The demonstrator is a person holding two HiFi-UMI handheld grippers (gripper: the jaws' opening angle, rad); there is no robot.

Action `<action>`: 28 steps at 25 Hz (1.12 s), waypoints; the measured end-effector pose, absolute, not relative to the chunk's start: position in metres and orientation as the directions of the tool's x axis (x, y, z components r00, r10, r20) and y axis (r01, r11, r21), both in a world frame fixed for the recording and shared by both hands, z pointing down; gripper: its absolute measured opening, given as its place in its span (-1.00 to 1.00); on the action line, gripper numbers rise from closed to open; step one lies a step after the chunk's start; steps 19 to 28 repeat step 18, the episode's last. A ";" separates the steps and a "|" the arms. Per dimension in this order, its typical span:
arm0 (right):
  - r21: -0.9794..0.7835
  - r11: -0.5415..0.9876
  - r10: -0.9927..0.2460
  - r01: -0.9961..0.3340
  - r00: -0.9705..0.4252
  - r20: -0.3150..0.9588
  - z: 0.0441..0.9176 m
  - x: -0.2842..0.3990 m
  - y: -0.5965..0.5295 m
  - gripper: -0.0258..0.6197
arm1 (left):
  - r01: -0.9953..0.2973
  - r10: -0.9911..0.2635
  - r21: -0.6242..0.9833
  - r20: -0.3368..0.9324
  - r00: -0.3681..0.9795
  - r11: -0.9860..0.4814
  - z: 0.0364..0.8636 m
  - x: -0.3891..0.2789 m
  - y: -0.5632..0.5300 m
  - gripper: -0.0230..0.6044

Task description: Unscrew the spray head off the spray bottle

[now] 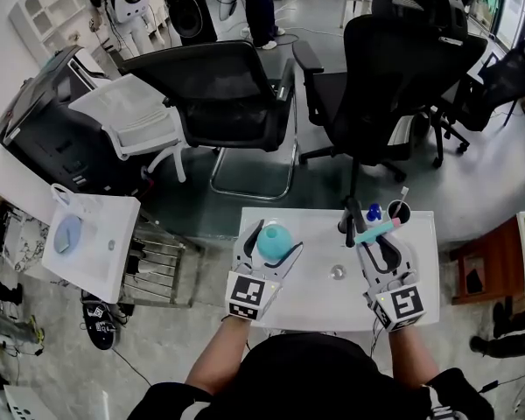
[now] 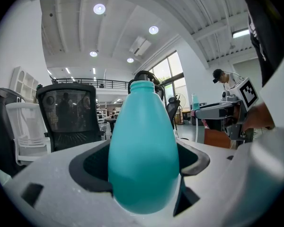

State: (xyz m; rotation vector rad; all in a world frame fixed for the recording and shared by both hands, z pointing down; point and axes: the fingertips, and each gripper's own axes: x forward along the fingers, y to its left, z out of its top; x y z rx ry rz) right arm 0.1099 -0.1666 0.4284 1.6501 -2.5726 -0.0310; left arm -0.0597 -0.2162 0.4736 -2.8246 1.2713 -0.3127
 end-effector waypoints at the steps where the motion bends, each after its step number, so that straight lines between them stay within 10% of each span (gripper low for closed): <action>1: 0.064 0.419 -0.907 -0.906 -0.416 0.059 0.428 0.110 -0.167 -0.50 | -0.737 -0.743 -0.109 0.170 0.648 -0.667 0.473 -0.059 -0.216 0.36; 28: 0.054 0.416 -0.909 -0.908 -0.413 0.053 0.426 0.106 -0.166 -0.50 | -0.729 -0.734 -0.110 0.194 0.651 -0.676 0.477 -0.062 -0.212 0.36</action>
